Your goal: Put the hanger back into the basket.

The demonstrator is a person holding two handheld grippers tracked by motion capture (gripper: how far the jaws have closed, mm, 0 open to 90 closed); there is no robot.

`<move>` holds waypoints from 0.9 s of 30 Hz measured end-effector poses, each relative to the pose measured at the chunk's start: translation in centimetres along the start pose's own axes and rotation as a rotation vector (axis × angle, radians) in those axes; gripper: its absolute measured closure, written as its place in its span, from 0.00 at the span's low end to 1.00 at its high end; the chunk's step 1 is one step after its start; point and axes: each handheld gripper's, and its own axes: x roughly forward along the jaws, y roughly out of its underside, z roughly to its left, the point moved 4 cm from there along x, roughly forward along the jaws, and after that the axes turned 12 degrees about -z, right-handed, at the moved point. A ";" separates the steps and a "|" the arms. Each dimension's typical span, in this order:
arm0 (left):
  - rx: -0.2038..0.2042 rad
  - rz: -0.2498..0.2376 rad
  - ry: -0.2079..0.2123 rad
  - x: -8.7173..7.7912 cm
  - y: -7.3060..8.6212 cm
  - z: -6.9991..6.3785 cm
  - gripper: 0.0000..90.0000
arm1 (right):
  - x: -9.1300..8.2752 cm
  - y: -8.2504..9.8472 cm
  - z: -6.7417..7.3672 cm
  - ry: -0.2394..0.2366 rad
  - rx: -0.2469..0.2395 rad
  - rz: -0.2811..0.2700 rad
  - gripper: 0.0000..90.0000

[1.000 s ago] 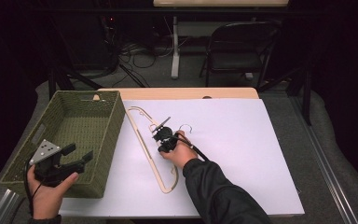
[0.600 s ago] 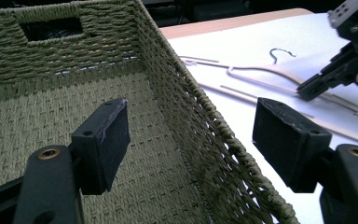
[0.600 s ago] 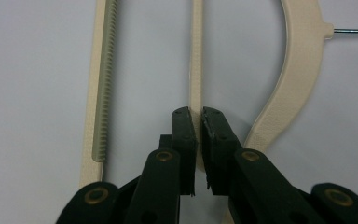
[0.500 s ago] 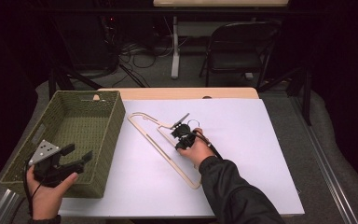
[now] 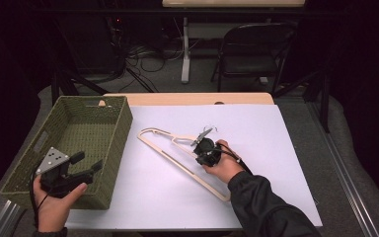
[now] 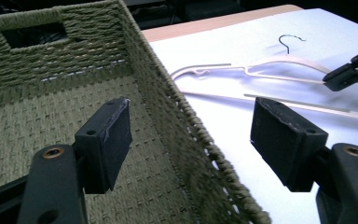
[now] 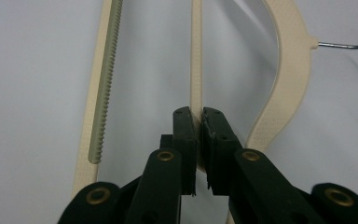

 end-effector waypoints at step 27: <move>0.091 0.137 0.383 7.7 -0.7 -12.2 0.33 | -5.5 5.6 1.8 -0.121 -0.256 -0.122 0.95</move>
